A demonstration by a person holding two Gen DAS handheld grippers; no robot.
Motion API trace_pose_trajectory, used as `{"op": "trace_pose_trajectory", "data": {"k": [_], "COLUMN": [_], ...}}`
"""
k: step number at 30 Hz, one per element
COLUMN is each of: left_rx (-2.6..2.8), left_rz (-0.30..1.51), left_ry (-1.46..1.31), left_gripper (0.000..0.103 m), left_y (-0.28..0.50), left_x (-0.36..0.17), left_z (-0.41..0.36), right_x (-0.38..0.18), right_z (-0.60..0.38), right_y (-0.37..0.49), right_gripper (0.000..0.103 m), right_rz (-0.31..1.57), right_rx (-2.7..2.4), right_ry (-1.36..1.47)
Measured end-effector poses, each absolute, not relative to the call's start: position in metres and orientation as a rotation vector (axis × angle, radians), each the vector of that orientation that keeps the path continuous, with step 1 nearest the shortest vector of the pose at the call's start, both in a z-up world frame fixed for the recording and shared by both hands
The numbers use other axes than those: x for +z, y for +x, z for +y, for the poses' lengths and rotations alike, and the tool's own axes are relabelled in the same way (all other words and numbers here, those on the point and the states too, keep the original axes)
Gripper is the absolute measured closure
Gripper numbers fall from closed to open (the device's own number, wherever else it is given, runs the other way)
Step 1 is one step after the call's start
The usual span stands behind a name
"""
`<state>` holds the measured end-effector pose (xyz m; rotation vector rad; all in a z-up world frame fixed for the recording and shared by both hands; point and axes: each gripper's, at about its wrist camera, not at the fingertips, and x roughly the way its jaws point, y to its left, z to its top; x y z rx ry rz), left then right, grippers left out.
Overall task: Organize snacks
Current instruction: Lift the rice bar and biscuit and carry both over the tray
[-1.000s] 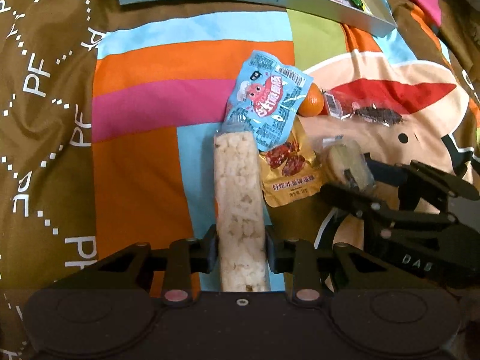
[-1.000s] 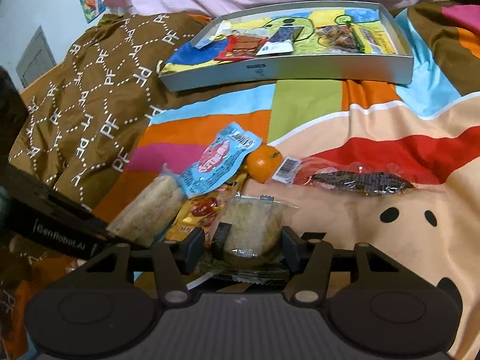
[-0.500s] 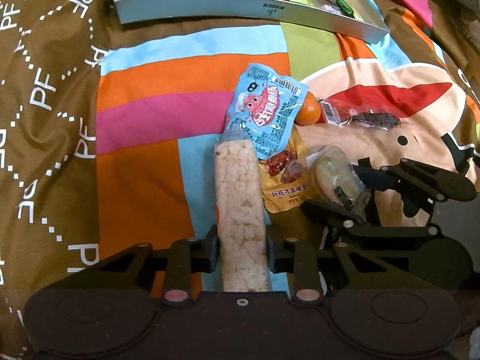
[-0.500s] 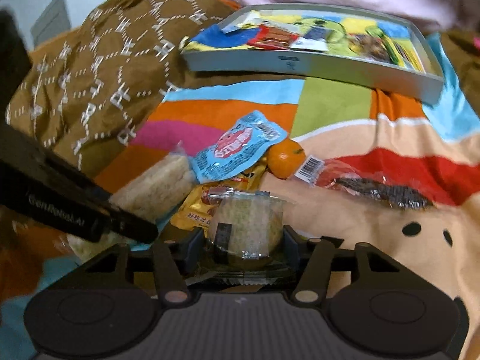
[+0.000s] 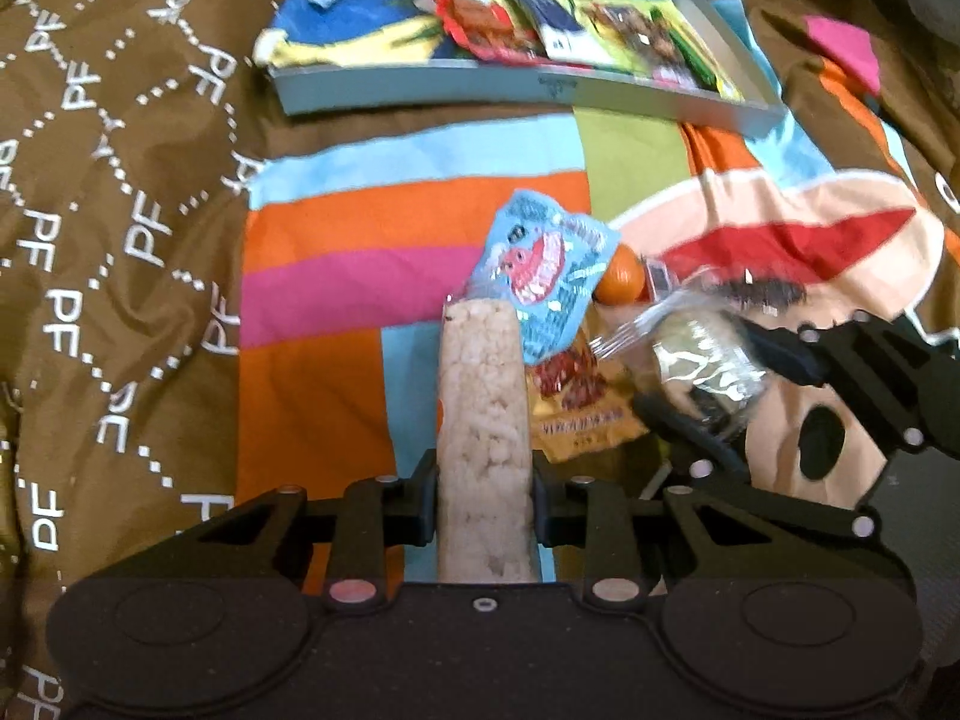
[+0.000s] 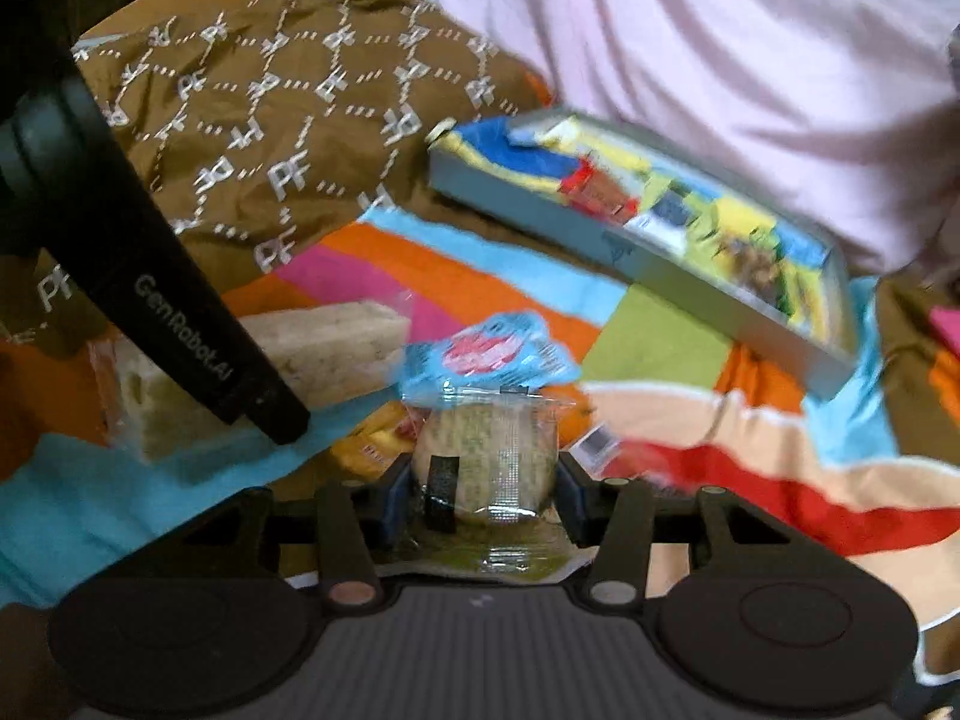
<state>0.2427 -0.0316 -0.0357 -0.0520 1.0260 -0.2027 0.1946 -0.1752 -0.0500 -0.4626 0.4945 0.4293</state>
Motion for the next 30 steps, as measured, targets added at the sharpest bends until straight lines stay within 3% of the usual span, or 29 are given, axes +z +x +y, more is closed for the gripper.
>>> {"op": "trace_pose_trajectory", "data": {"k": [30], "left_rx": [-0.108], "left_rz": [0.681], "left_ry": [-0.193], "left_gripper": [0.072], "left_y": [0.285], "left_x": [0.042], "left_z": [-0.054], "right_x": [-0.007], "right_z": [-0.221], "right_y": [0.226], "right_gripper": [0.05], "right_rz": [0.304], "right_rx": [0.345], "right_ry": [-0.176]}}
